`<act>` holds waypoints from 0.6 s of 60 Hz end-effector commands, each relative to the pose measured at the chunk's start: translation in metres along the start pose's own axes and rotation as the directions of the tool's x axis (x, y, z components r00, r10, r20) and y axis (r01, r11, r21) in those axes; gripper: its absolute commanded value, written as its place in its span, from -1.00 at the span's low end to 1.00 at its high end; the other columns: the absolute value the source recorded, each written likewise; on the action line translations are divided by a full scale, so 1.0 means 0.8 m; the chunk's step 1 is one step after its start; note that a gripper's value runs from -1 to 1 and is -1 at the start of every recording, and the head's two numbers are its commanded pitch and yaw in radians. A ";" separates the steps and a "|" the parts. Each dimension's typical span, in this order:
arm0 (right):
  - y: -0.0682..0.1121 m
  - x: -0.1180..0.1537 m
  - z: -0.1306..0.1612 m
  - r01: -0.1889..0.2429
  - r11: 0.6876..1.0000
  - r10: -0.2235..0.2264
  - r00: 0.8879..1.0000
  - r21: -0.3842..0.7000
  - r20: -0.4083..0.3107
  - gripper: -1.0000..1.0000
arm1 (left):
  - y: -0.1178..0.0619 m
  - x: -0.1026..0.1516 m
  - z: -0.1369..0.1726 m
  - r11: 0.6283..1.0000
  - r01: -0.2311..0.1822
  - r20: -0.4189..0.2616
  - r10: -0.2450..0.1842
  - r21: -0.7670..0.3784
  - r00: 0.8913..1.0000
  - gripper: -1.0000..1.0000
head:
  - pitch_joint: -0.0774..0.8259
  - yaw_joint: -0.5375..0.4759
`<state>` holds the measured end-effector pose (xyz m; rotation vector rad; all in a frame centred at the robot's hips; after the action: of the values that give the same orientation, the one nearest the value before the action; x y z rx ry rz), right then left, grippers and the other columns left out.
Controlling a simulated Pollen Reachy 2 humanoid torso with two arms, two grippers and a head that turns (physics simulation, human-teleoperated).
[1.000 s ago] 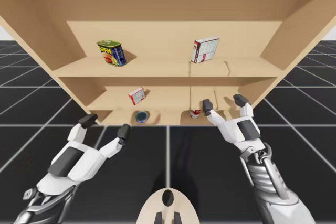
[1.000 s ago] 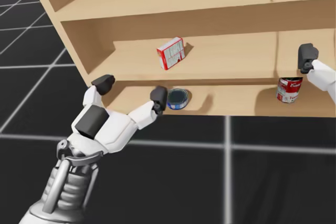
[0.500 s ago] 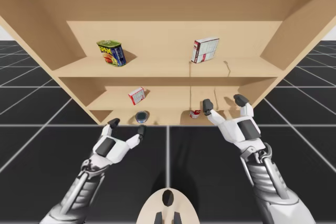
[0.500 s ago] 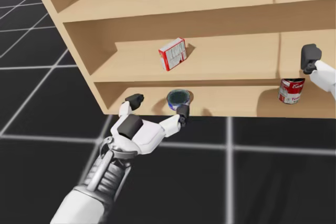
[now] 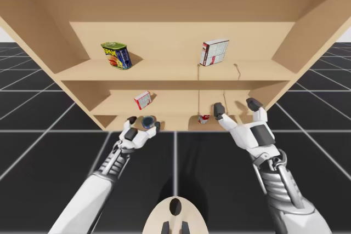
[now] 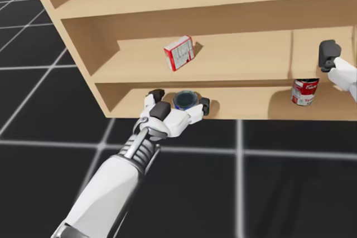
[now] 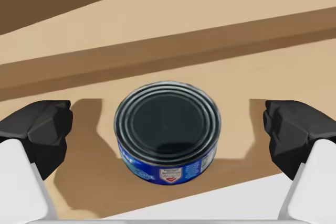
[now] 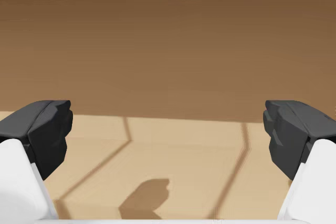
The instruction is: Retrieve the tuna can from the shelves.
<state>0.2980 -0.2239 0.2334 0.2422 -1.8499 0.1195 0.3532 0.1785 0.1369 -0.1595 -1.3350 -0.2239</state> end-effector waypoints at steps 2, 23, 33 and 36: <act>0.001 0.000 0.001 0.009 1.000 -0.009 1.000 -0.004 0.002 -1.00 | -0.038 -0.018 -0.024 0.997 -0.081 -0.044 0.080 -0.019 0.996 -1.00 | 0.58 0.51; 0.001 -0.001 0.000 0.010 1.000 -0.010 1.000 -0.004 0.001 -1.00 | -0.040 -0.035 -0.041 0.996 -0.085 -0.099 0.082 -0.030 0.992 -1.00 | 0.59 0.52; 0.001 -0.001 0.000 0.011 1.000 -0.011 1.000 -0.004 0.001 -1.00 | -0.044 -0.030 -0.052 0.996 -0.082 -0.092 0.078 -0.037 0.993 -1.00 | 0.59 0.53; 0.001 -0.001 0.000 0.011 1.000 -0.011 1.000 -0.004 0.001 -1.00 | -0.043 -0.030 -0.055 0.995 -0.088 -0.100 0.084 -0.040 0.991 -1.00 | 0.60 0.53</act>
<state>0.2985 -0.2249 0.2337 0.2410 -1.8508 0.1175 0.3830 0.1728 0.1148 -0.1478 -1.2621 -0.2134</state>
